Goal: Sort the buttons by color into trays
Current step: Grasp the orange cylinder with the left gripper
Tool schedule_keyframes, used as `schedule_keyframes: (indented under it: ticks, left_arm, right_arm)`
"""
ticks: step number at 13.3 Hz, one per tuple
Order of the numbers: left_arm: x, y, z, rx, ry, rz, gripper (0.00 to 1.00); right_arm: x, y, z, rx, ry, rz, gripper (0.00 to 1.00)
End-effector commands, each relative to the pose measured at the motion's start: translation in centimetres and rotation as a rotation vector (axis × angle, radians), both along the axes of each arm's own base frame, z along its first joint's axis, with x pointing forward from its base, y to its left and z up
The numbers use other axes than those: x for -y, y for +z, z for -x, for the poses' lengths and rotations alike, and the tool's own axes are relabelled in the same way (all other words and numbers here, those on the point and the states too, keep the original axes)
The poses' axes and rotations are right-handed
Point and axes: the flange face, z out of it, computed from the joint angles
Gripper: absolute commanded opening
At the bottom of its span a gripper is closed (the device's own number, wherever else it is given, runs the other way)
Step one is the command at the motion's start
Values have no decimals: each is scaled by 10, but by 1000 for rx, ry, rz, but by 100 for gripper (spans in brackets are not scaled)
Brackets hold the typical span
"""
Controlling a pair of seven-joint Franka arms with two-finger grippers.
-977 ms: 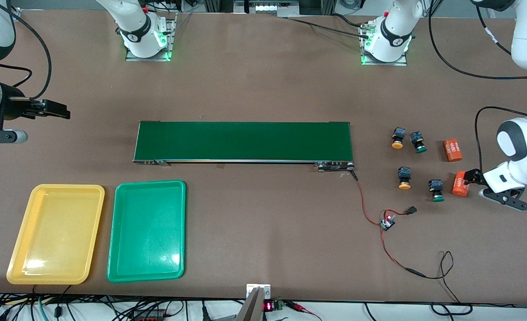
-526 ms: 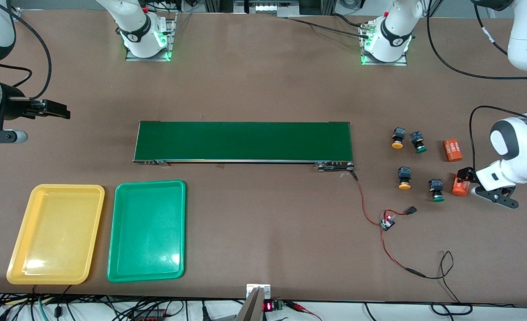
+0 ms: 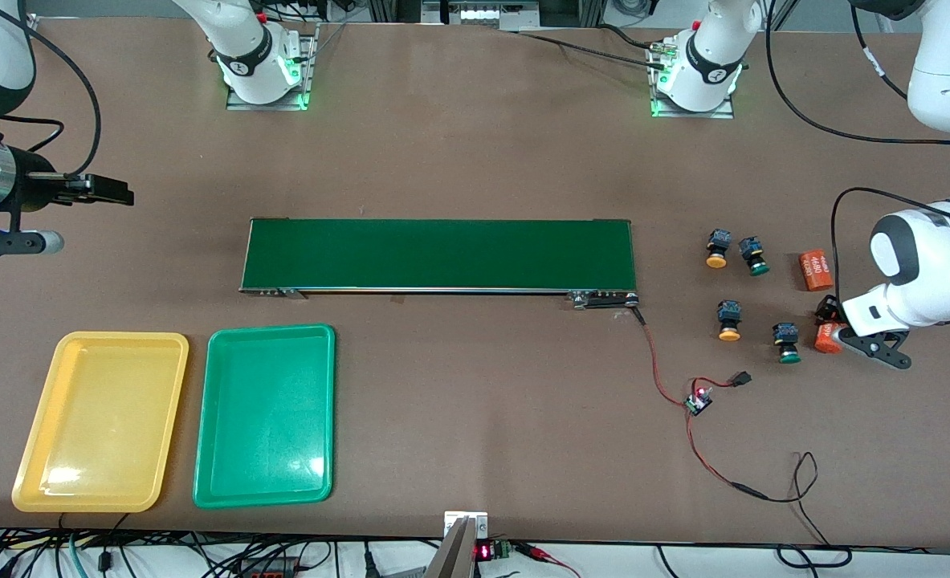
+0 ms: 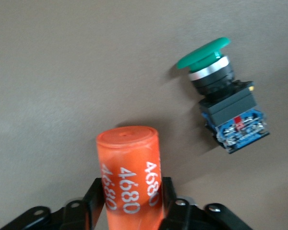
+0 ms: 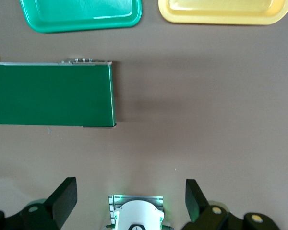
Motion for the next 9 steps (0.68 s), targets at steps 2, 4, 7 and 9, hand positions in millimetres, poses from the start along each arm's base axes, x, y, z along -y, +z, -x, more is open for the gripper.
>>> schedule_keyframes:
  ticks: [2,4,7,9]
  left_arm:
    - [5,35,-1,5,-67,14,25]
    - [27,82,-15,-46,-101,37,26]
    - [58,137,-27,-181,-140,88,27]
    - [99,148,-21,-287,-186,129,26]
  right_arm:
    - [-4,-9,42,48,-5,-2,100]
    - [-9,-26,75,121,2,0,100]
    - [-11,-44,112,198,3,-1,100]
    - [-14,-49,118,201,5,-1,100]
